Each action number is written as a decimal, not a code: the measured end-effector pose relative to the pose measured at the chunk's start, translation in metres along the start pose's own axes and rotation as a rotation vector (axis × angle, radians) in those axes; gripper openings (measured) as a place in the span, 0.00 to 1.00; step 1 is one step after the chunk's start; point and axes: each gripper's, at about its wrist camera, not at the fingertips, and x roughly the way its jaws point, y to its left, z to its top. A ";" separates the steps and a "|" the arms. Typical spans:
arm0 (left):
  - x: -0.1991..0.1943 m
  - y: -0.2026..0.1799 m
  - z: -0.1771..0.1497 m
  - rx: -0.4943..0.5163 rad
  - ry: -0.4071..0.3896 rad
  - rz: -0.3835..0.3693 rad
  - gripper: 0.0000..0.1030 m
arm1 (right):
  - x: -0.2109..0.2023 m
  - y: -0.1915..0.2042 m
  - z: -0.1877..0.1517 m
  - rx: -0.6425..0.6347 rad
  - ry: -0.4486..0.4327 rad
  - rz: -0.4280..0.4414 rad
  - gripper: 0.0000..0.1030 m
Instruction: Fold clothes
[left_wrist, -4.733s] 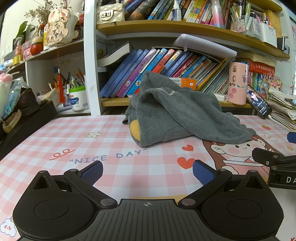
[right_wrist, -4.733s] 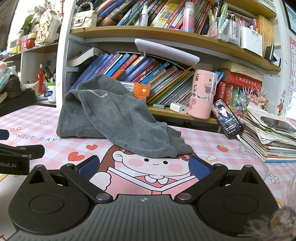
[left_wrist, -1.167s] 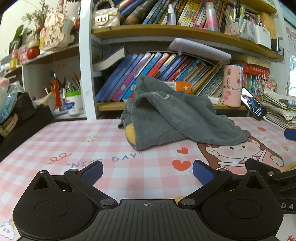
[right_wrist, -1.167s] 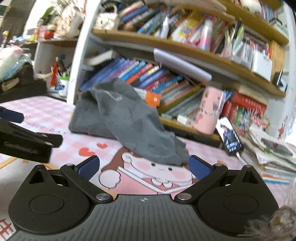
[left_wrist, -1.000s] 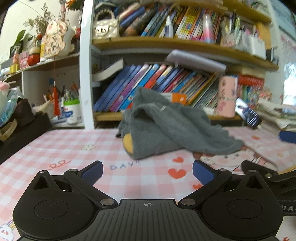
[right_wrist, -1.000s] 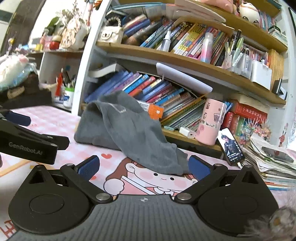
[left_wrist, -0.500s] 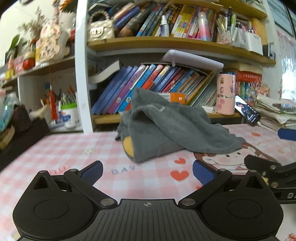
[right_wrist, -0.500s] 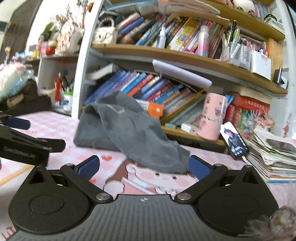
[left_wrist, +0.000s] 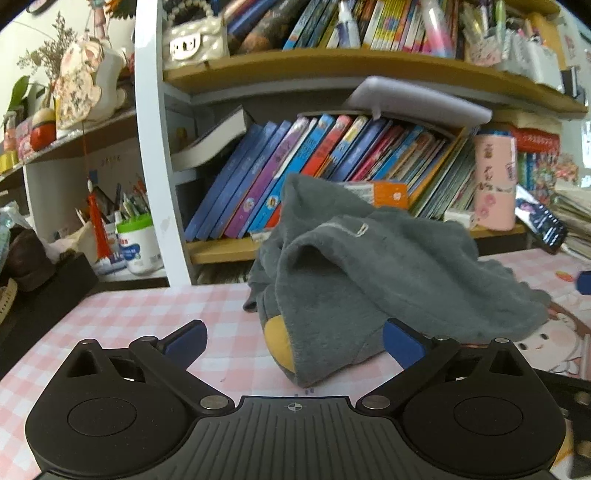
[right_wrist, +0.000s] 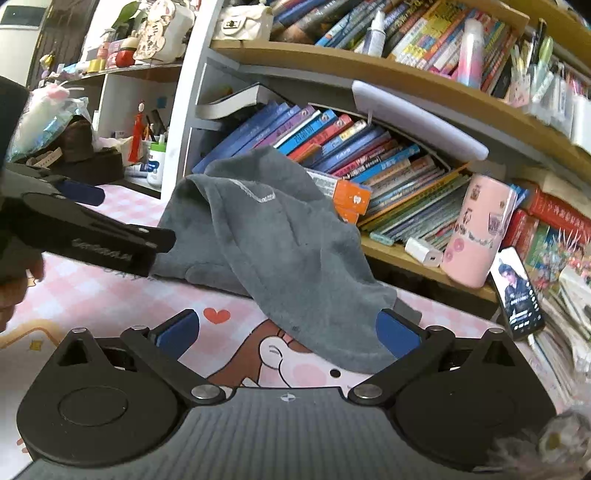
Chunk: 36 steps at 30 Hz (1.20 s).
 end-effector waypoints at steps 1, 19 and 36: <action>0.005 0.000 0.000 0.002 0.009 0.014 0.99 | 0.000 -0.002 -0.001 0.008 -0.002 0.005 1.00; 0.077 0.018 0.005 -0.286 0.157 -0.140 0.30 | -0.003 -0.032 -0.009 0.160 0.002 0.053 0.98; -0.124 -0.009 0.018 0.296 -0.235 -0.079 0.14 | -0.041 -0.013 0.001 0.048 -0.145 0.128 0.98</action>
